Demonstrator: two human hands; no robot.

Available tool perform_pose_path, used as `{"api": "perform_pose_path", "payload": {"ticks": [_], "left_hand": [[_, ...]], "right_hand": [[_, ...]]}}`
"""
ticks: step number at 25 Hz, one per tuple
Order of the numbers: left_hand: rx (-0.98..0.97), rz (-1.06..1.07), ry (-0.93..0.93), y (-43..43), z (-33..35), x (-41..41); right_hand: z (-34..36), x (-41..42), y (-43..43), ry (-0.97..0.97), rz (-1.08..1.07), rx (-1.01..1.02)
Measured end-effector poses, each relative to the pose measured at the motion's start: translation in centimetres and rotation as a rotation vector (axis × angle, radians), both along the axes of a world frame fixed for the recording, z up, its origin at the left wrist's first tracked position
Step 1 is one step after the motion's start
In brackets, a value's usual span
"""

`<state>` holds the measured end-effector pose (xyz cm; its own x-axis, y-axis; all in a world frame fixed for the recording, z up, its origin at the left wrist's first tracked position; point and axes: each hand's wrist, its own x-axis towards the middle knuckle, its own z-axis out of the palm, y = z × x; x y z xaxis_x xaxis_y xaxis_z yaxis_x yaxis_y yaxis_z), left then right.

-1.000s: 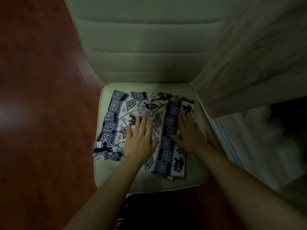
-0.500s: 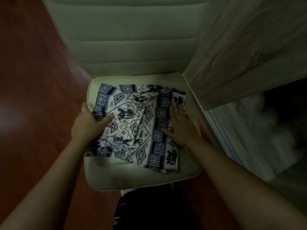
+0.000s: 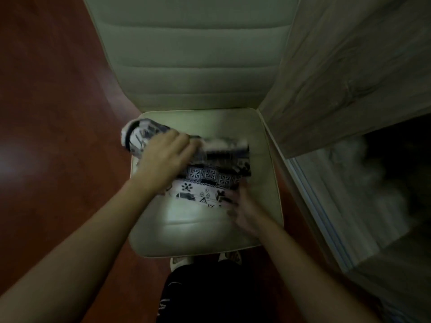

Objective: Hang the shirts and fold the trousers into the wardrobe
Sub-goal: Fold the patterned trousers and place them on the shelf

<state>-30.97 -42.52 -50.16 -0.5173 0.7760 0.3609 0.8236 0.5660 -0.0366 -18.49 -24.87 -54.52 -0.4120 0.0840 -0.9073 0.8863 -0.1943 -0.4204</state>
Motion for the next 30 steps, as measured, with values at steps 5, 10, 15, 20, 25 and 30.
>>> {"api": "perform_pose_path", "payload": {"ticks": [5,10,15,20,25,30], "left_hand": [[-0.169,0.15,-0.26,-3.0,-7.8,7.8],[0.133,0.441,-0.491,-3.3,-6.6,9.0],[0.335,1.192,-0.77,-3.2,-6.0,5.3],[0.414,1.274,-0.68,-4.0,-5.2,2.6],[0.476,0.992,-0.882,-3.6,-5.9,3.6],[0.578,0.941,-1.196,-6.7,-7.4,3.0]], "right_hand": [[-0.5,0.0,1.7,0.136,-0.214,-0.177],[-0.2,0.4,0.3,0.227,0.007,0.027],[0.2,0.4,-2.7,0.26,0.109,0.373],[0.5,-2.5,0.9,0.407,-0.052,0.869],[-2.5,-1.8,2.6,0.281,0.056,0.831],[-2.4,0.0,1.5,0.153,-0.117,0.605]]}}
